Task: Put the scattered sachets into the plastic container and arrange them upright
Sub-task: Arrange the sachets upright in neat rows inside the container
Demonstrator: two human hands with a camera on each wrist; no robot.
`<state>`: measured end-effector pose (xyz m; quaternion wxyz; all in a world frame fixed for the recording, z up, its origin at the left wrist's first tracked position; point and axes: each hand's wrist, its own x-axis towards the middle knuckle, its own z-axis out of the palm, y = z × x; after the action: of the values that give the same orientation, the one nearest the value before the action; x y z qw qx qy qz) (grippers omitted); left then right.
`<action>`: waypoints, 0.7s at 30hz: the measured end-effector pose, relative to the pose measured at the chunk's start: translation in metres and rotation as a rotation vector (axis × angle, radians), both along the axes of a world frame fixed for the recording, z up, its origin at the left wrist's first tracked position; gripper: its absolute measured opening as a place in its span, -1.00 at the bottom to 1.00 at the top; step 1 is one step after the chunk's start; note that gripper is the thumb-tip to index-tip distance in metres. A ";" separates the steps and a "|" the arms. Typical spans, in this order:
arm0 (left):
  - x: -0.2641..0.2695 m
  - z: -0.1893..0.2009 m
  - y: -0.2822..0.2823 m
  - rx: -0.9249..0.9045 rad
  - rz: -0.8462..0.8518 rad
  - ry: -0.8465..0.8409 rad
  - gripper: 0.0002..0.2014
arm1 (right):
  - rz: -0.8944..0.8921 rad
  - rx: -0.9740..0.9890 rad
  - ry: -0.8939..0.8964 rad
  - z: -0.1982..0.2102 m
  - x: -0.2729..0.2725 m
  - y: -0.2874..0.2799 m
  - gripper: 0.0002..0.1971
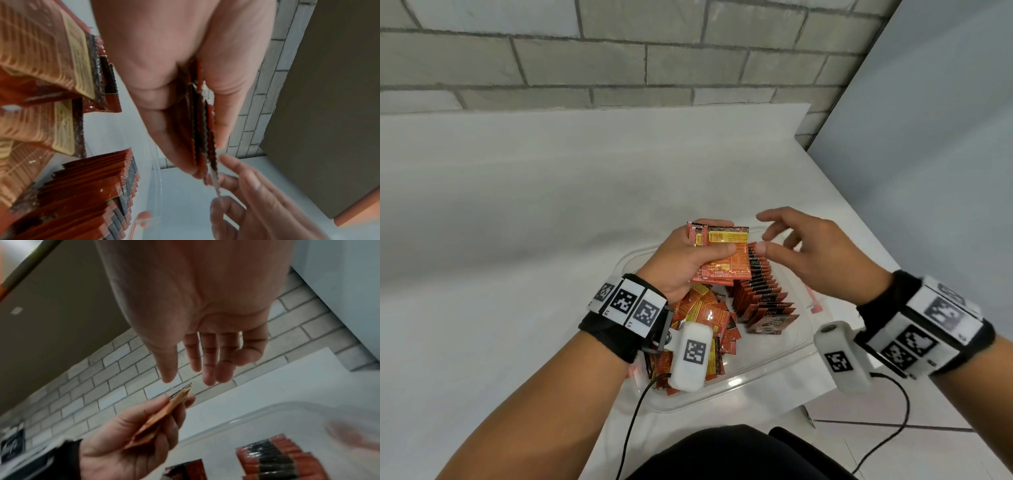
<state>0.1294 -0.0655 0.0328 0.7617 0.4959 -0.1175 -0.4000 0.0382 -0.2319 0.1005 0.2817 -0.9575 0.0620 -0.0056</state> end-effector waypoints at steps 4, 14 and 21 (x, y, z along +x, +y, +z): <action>-0.002 0.000 0.000 -0.013 -0.018 -0.017 -0.66 | -0.022 0.088 0.050 -0.007 0.014 0.007 -0.59; 0.002 0.005 0.001 -0.070 0.013 0.089 -0.60 | -0.004 -0.035 -0.327 -0.008 0.008 0.013 -0.84; 0.001 -0.002 -0.001 -0.040 0.085 -0.006 -0.72 | 0.129 -0.041 -0.097 -0.017 0.004 0.008 -0.83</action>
<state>0.1302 -0.0665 0.0304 0.7874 0.4863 -0.1067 -0.3635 0.0419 -0.2242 0.0830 0.2646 -0.9636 -0.0135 -0.0353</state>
